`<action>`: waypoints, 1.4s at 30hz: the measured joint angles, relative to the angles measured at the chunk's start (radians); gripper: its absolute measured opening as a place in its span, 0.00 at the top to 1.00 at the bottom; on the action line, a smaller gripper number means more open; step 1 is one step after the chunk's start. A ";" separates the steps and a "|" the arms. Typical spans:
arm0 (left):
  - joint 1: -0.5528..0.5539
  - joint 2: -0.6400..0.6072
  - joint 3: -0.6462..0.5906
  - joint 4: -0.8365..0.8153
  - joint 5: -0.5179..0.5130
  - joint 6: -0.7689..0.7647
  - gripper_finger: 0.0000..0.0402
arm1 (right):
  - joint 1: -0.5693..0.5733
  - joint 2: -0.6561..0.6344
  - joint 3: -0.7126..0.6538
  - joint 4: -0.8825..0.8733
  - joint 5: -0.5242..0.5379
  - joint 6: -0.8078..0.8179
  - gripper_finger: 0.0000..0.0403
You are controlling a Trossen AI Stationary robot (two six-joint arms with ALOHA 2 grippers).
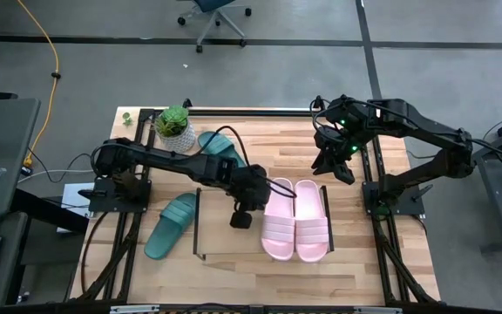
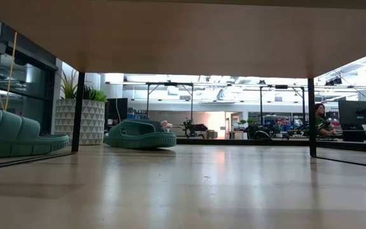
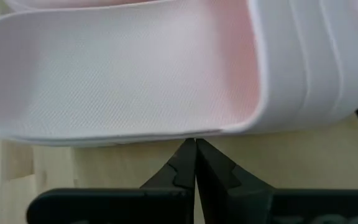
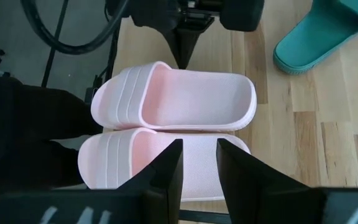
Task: Pick and place slides into the shelf
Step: Adjust the left pink slide on the shelf, then put the bottom green slide on the shelf
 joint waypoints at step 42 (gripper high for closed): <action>0.053 -0.105 0.000 -0.038 -0.029 0.016 1.00 | -0.030 0.000 0.000 0.023 0.001 -0.056 0.78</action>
